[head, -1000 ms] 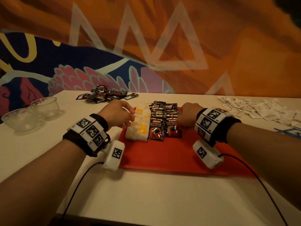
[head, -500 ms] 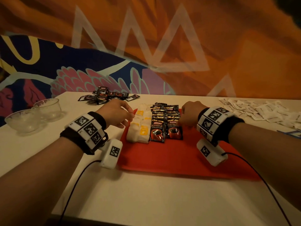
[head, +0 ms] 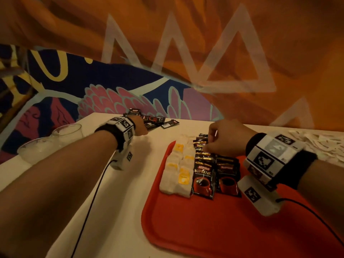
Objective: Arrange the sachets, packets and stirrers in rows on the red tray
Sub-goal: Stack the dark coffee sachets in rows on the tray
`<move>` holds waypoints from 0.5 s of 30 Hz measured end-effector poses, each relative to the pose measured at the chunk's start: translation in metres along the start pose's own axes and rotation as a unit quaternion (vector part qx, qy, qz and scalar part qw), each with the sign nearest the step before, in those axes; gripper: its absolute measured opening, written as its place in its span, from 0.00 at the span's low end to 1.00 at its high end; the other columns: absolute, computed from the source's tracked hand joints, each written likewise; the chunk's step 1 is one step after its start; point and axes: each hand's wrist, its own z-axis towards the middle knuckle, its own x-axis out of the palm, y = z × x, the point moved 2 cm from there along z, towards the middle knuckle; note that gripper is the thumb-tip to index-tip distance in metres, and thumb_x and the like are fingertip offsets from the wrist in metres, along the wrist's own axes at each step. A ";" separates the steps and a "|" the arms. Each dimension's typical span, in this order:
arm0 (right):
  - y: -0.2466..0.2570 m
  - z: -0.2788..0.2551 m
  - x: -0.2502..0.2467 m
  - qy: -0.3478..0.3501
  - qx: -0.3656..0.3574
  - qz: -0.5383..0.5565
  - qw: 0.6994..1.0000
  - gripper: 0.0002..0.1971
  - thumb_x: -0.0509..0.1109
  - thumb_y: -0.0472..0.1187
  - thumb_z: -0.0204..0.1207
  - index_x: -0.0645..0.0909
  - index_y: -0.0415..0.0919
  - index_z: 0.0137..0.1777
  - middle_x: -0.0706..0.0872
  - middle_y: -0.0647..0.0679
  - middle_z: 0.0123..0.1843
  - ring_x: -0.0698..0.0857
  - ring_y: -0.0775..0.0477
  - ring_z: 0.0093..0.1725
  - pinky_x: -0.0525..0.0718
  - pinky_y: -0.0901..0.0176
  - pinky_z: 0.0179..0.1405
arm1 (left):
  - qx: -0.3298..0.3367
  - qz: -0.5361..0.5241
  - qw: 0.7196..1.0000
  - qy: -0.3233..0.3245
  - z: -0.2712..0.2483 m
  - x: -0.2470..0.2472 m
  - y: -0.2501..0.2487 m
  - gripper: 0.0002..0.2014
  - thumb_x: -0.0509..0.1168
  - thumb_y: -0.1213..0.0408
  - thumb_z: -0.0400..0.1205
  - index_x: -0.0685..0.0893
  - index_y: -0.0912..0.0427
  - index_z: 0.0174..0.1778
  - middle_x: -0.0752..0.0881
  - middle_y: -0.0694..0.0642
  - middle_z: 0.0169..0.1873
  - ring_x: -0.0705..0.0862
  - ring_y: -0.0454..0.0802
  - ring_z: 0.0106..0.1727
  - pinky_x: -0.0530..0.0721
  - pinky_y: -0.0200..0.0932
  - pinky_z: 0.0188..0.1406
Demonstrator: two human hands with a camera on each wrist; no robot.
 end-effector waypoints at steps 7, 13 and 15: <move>-0.006 0.015 -0.005 0.001 -0.047 0.031 0.998 0.11 0.77 0.54 0.73 0.83 0.49 0.45 0.83 0.57 0.43 0.81 0.60 0.41 0.72 0.68 0.31 | -0.047 -0.006 0.999 -0.008 0.072 -0.008 0.022 0.17 0.65 0.54 0.86 0.79 0.58 0.66 0.81 0.57 0.46 0.80 0.58 0.52 0.78 0.56 0.70; -0.007 0.019 0.003 0.010 -0.053 0.028 0.998 0.11 0.77 0.56 0.72 0.82 0.51 0.41 0.82 0.58 0.39 0.80 0.60 0.39 0.71 0.66 0.33 | -0.032 0.012 0.998 0.056 0.104 0.012 0.028 0.41 0.73 0.29 0.67 0.73 0.46 0.70 0.82 0.58 0.64 0.82 0.60 0.63 0.77 0.55 0.71; -0.006 0.019 0.006 0.015 -0.054 0.029 0.998 0.11 0.77 0.56 0.72 0.82 0.52 0.40 0.83 0.58 0.40 0.81 0.59 0.40 0.73 0.65 0.35 | -0.026 0.026 0.997 0.069 0.091 0.013 0.024 0.42 0.70 0.31 0.72 0.70 0.51 0.78 0.77 0.56 0.72 0.77 0.60 0.71 0.71 0.54 0.76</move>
